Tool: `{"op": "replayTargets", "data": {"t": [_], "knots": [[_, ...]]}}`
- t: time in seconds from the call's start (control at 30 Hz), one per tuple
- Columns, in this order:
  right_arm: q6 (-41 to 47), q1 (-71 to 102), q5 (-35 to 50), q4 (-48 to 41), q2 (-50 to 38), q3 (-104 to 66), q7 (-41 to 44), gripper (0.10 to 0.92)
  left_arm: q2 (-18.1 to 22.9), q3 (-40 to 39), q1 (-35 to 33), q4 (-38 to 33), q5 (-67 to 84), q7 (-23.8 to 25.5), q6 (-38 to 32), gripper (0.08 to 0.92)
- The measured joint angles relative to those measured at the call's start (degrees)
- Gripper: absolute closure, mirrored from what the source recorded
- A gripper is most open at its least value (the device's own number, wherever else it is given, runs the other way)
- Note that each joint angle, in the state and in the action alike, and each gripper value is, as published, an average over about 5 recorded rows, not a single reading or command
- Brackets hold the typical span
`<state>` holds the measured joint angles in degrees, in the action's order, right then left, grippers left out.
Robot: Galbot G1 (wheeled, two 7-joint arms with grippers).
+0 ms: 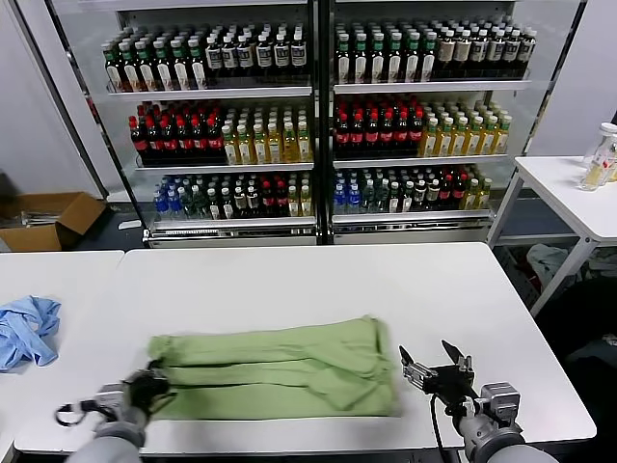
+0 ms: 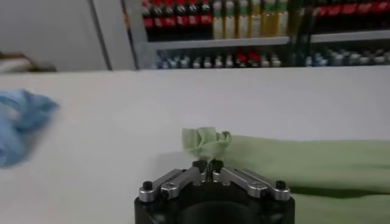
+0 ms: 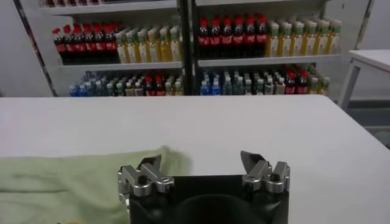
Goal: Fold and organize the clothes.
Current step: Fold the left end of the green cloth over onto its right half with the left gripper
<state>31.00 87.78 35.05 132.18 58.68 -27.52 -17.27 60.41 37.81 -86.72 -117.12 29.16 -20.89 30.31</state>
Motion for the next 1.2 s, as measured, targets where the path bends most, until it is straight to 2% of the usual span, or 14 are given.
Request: {"op": "replayTargets", "data": {"t": [0.17,0.33,0.5,0.67,1.1,1.2], "knots": [[-0.10,-0.71,-0.27,-0.47,0.14,0.05,-0.02,0.203,-2.62,7.43,-1.37,-1.23,-0.44,1.13,1.08,0.901],[-0.09,-0.67,-0.58,-0.60,0.03,-0.17,-0.02,0.203,-2.60,8.08,-1.62,-5.89,4.66,0.58,1.75,0.901],[-0.01,-0.07,-0.89,-0.71,-0.07,-0.90,0.01,0.203,0.03,1.36,-0.68,-11.03,13.64,-0.48,2.09,0.901],[0.06,0.42,-1.11,-0.79,-0.10,-1.37,0.06,0.203,3.83,-6.86,1.91,-12.81,19.62,-1.18,2.25,0.901],[0.06,0.06,-1.71,-1.48,0.74,-0.57,0.08,0.203,10.91,-18.40,9.59,-9.07,25.00,-2.61,1.91,0.900],[0.08,0.03,-1.79,-1.49,0.76,-0.54,0.07,0.203,12.36,-20.40,10.91,-7.82,24.44,-2.27,1.63,0.859]]}}
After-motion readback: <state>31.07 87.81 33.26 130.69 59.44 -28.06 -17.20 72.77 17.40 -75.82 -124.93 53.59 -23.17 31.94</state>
